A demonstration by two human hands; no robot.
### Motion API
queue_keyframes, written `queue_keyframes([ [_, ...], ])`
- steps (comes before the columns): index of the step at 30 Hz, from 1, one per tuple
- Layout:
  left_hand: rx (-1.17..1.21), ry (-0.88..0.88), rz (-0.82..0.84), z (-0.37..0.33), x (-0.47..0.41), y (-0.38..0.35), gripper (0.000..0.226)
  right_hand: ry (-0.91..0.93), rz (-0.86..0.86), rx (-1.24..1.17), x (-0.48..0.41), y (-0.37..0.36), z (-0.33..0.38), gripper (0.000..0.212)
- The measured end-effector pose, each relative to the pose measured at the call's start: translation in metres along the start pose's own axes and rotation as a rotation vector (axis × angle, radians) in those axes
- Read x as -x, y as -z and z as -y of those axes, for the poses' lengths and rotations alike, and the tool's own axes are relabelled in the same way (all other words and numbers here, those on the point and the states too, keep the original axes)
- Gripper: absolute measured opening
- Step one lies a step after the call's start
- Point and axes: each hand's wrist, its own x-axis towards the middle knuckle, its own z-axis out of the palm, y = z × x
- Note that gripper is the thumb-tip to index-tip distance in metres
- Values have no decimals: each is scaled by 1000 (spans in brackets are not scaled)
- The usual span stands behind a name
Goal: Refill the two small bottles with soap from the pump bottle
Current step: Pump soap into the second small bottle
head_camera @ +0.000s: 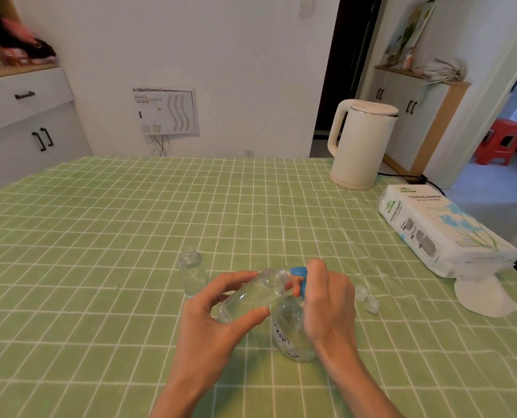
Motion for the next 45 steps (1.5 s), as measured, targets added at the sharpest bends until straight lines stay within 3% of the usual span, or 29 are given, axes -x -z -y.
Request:
queue_keyframes([
  [7,-5,9,13,-1,0,-1,44,33,-4,9,1,0,-1,54],
  [14,-3,6,-1,-1,-1,0,44,-32,2,12,2,-1,2,71],
  [27,-18,10,14,-2,0,-2,44,37,3,33,2,0,0,50],
  [35,2,8,3,-3,0,-1,44,-31,2,-5,1,-2,-2,66],
  [45,8,6,15,0,-1,-4,45,16,1,-4,2,0,-1,51],
])
